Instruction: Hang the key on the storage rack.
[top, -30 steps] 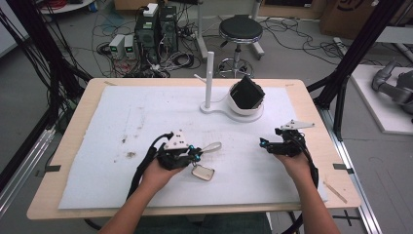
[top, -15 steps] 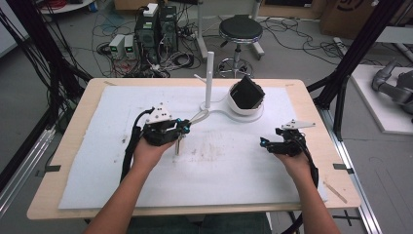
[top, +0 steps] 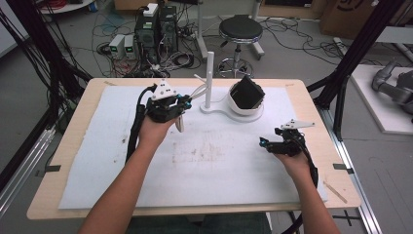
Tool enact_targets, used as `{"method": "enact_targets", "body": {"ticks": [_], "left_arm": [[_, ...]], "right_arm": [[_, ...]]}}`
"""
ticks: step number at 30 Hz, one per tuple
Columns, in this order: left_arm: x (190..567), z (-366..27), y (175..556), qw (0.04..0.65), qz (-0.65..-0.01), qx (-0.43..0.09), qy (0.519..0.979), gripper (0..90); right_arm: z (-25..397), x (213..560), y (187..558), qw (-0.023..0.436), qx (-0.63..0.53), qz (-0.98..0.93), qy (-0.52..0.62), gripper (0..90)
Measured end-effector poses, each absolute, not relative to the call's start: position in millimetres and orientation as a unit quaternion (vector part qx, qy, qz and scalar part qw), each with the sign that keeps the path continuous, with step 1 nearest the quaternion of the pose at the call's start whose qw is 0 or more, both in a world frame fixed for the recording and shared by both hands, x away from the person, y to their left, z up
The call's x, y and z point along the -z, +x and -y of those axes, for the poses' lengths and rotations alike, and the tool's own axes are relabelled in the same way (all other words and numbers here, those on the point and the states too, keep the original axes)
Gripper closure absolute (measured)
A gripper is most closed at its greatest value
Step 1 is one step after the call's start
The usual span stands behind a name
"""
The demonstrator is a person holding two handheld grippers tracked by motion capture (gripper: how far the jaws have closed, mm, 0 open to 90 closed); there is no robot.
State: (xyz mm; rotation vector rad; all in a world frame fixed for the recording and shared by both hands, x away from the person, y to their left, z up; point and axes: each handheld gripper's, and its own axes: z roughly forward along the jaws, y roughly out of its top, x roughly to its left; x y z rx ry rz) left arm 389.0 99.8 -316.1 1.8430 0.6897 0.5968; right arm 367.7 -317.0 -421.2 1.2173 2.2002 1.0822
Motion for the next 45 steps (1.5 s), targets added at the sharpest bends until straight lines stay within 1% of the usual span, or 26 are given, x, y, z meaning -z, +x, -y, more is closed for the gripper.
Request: {"method": "enact_targets", "body": {"ticks": [4, 5, 8, 9, 15, 24, 29, 45], "left_arm": [[304.7, -91.8, 397.4, 0.514, -0.284, -0.261, 0.766, 81.3], [298.6, -88.1, 401.4, 0.514, -0.285, -0.273, 0.762, 81.4], [292.4, -84.2, 405.2, 0.516, -0.285, -0.278, 0.758, 81.4], [286.3, -79.4, 409.0, 0.514, -0.281, -0.287, 0.758, 81.4], [276.2, -68.2, 421.0, 0.502, -0.286, -0.305, 0.757, 81.4], [281.6, -58.1, 433.0, 0.49, -0.291, -0.315, 0.759, 81.4], [287.9, -54.8, 440.1, 0.472, -0.296, -0.322, 0.765, 81.4], [299.7, -49.7, 446.6, 0.446, -0.299, -0.331, 0.776, 81.4]], "right_arm": [[316.9, 421.0, 367.5, 0.201, -0.388, -0.787, 0.435, 21.1], [317.3, 420.6, 367.2, 0.203, -0.391, -0.786, 0.434, 21.1], [317.5, 420.2, 366.9, 0.203, -0.392, -0.785, 0.435, 21.1], [317.4, 420.3, 366.9, 0.202, -0.392, -0.785, 0.434, 21.1], [317.6, 420.5, 367.1, 0.201, -0.392, -0.786, 0.435, 21.1], [317.5, 421.0, 367.8, 0.199, -0.391, -0.786, 0.435, 21.1], [317.9, 421.2, 367.9, 0.196, -0.392, -0.787, 0.435, 21.1], [318.6, 421.7, 368.5, 0.194, -0.392, -0.788, 0.433, 21.1]]}}
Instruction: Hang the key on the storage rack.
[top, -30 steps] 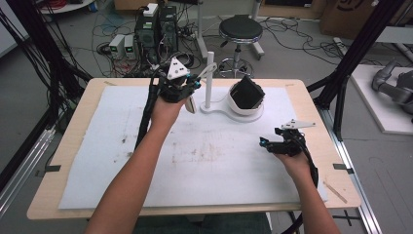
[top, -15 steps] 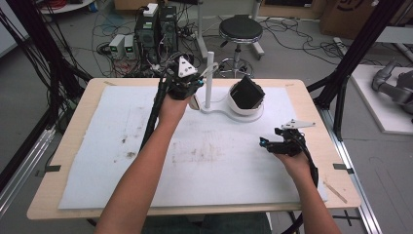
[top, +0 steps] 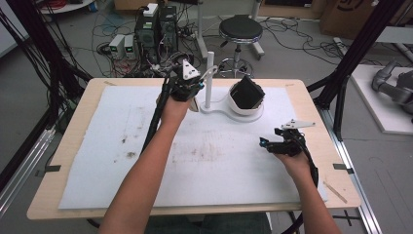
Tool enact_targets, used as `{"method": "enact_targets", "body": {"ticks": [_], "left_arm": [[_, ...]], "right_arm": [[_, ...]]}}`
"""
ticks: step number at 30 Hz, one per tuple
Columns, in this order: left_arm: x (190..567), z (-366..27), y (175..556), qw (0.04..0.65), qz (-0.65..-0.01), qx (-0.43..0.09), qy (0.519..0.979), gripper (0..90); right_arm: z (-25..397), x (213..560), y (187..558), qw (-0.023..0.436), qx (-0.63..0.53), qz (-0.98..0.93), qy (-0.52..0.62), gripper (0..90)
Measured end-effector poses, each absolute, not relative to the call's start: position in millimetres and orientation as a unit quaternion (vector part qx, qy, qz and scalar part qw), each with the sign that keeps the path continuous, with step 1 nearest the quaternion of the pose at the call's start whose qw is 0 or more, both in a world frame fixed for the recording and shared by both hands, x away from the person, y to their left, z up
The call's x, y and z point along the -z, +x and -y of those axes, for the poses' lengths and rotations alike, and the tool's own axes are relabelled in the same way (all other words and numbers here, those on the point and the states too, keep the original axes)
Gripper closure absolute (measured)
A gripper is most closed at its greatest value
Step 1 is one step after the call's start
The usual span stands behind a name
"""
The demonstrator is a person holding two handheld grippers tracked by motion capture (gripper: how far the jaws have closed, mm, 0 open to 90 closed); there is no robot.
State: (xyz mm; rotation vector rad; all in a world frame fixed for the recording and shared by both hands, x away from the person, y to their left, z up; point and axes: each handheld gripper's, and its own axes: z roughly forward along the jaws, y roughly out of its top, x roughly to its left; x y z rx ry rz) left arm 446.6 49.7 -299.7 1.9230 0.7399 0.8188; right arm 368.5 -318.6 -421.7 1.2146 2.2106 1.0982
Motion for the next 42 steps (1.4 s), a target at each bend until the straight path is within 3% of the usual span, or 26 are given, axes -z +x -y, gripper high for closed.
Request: {"method": "enact_targets", "body": {"ticks": [23, 27, 42], "left_arm": [[313.6, -46.1, 464.3, 0.437, -0.314, -0.328, 0.776, 80.6], [315.5, -47.3, 465.2, 0.426, -0.321, -0.343, 0.773, 61.4], [313.7, -66.4, 455.3, 0.426, -0.328, -0.327, 0.777, 45.4]], "right_arm": [[318.4, 422.3, 365.9, 0.191, -0.391, -0.789, 0.434, 21.2], [318.2, 422.0, 365.4, 0.19, -0.392, -0.789, 0.434, 21.1], [314.0, 419.4, 364.7, 0.193, -0.398, -0.788, 0.427, 21.1]]}}
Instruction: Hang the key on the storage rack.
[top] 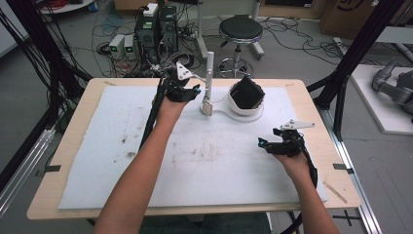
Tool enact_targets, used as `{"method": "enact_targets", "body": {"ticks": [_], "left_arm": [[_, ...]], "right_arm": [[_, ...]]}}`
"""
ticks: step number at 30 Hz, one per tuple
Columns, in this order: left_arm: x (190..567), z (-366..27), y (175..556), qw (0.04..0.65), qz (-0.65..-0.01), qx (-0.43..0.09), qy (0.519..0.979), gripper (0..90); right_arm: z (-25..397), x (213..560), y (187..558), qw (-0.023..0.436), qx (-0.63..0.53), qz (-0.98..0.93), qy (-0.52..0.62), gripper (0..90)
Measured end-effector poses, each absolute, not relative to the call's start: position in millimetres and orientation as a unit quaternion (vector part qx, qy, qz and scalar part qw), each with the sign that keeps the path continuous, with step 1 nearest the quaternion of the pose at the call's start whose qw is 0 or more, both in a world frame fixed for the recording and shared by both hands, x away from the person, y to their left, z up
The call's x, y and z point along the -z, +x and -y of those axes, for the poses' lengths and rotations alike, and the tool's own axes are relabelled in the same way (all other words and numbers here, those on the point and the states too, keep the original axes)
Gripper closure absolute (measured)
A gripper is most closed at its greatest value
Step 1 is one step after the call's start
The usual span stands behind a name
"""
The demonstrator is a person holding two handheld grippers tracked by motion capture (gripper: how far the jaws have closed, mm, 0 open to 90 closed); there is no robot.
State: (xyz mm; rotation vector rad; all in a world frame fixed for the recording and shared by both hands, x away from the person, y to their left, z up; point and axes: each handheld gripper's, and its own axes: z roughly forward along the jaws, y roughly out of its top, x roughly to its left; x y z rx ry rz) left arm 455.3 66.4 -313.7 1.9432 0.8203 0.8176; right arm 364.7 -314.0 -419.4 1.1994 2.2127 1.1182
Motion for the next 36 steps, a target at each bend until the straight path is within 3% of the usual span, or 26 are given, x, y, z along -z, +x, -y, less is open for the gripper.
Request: {"method": "enact_targets", "body": {"ticks": [17, 36], "left_arm": [[316.4, -108.9, 409.7, 0.443, -0.323, -0.295, 0.783, 34.2], [351.3, -173.2, 363.3, 0.493, -0.318, -0.238, 0.774, 23.2]], "right_arm": [[307.2, 414.1, 368.0, 0.192, -0.418, -0.782, 0.42, 21.1], [300.0, 415.3, 380.1, 0.193, -0.422, -0.782, 0.417, 21.1]]}}
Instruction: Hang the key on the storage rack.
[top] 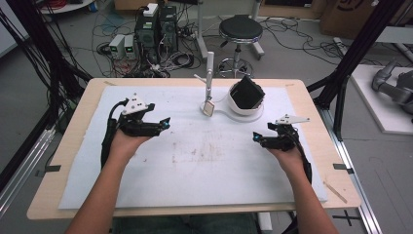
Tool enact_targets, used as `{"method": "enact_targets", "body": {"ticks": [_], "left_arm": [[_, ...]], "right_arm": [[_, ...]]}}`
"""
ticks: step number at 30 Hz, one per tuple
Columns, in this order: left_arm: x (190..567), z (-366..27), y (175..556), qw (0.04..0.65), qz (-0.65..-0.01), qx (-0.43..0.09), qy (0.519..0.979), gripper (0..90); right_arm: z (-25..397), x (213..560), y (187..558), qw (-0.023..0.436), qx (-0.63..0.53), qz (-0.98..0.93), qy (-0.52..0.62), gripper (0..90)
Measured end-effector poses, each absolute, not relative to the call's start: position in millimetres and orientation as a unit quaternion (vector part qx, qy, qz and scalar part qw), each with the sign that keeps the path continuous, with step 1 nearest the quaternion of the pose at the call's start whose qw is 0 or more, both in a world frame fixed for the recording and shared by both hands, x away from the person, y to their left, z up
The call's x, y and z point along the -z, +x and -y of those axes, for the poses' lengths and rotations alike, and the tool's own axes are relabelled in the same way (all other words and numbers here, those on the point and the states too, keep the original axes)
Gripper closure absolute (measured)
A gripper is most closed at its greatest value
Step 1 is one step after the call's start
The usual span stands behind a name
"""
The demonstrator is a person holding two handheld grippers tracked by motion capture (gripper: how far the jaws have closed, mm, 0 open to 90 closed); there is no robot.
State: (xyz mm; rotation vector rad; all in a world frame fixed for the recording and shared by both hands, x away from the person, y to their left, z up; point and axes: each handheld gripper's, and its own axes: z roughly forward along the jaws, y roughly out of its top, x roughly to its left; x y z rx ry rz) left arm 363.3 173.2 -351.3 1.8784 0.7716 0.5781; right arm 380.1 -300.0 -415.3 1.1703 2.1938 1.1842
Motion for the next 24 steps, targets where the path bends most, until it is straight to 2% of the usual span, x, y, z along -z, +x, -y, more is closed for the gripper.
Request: {"method": "enact_targets", "body": {"ticks": [6, 24], "left_arm": [[364.2, -192.3, 349.8, 0.514, -0.313, -0.218, 0.769, 22.2], [385.4, -215.2, 331.3, 0.511, -0.334, -0.226, 0.759, 22.0]], "right_arm": [[301.4, 415.9, 380.4, 0.193, -0.419, -0.783, 0.418, 21.1], [305.4, 417.5, 383.0, 0.195, -0.417, -0.78, 0.424, 21.1]]}}
